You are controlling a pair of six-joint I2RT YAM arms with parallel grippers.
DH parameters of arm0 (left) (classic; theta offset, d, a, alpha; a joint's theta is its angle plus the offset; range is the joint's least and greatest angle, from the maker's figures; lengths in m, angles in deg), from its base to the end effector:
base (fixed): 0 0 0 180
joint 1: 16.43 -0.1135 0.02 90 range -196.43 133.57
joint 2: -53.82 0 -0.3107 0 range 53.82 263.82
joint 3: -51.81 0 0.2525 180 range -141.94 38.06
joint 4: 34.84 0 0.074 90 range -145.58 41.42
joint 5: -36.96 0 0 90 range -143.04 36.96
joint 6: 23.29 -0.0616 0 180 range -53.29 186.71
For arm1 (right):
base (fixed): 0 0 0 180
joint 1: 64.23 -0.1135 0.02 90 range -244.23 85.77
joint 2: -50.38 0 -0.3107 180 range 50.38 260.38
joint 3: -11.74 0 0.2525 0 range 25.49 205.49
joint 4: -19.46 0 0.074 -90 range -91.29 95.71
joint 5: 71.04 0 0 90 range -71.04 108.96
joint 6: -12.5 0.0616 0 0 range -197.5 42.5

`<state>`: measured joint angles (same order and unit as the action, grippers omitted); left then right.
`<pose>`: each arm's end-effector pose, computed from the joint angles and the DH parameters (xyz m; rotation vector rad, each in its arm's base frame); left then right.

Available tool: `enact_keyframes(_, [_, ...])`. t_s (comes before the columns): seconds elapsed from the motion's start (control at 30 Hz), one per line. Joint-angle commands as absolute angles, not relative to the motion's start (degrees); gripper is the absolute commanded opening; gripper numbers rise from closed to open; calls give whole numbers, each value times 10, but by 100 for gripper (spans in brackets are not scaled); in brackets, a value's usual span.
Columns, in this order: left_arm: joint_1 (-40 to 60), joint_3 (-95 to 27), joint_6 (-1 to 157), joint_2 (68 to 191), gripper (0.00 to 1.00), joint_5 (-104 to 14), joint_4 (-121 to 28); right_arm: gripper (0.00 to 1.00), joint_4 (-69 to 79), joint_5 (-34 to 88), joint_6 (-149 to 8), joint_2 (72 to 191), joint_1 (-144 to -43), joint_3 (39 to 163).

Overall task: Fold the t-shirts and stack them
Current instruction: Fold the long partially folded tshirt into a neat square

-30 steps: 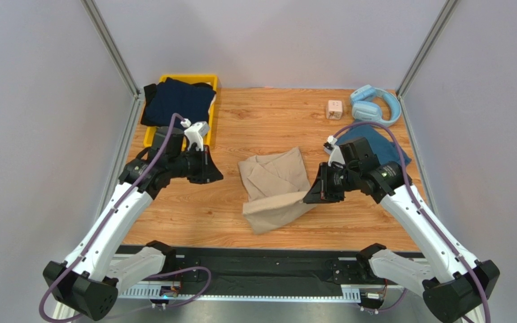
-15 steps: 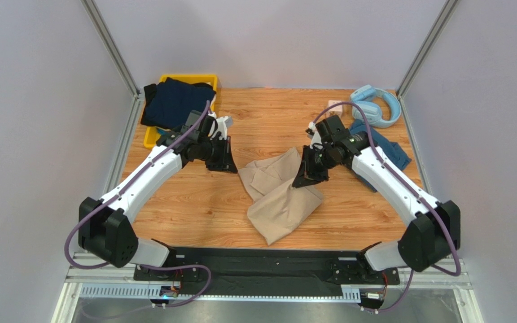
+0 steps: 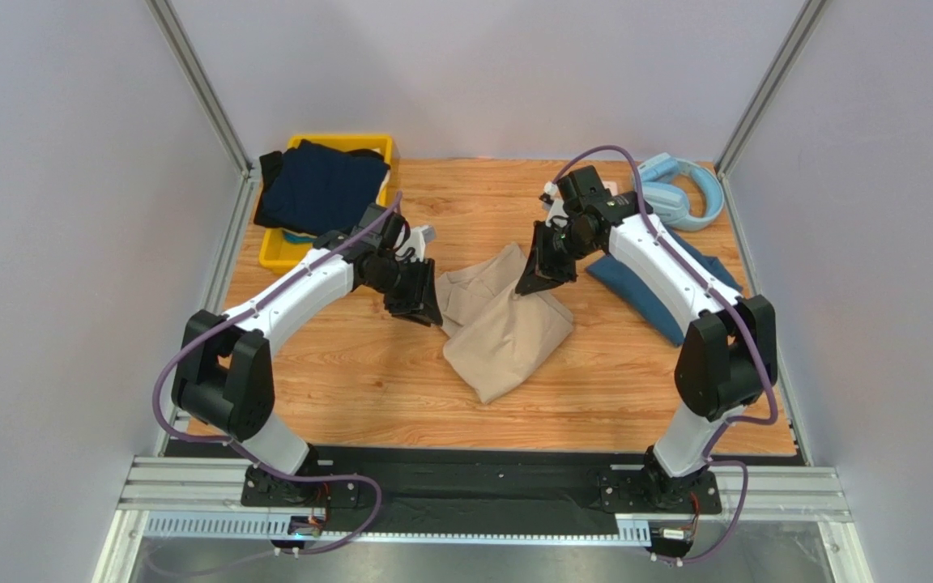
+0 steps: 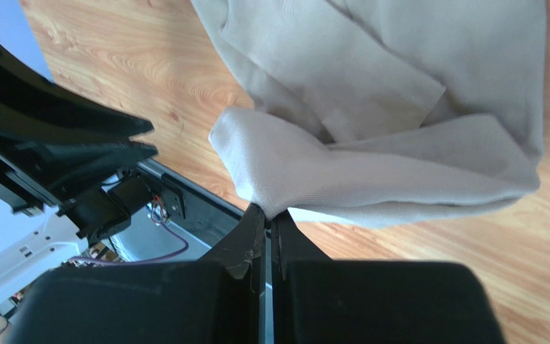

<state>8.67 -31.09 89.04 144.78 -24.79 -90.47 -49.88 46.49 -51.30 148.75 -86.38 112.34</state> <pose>0.2883 -0.1673 0.2738 0.2307 2.7762 -0.9021 0.3297 0.1650 0.3122 -0.0405 2.8500 0.8723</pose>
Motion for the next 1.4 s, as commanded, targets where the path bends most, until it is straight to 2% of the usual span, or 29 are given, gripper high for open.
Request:
enact_keyframes(0.0, [90,-288,877,1436,39,-224,-889,0,-480,497,-528,1521,-852,1179])
enact_keyframes(0.33, [95,-278,868,1477,41,-214,-840,0,-482,527,-535,1577,-846,1231])
enact_keyframes(0.47, [94,-281,859,1507,44,-214,-824,0,-486,530,-539,1580,-844,1236])
enact_keyframes(0.87, [96,-299,848,1584,44,-187,-786,0,-505,541,-555,1581,-812,1238])
enact_keyframes(1.37, [103,-320,877,1612,43,-165,-735,0,-510,562,-560,1602,-801,1240])
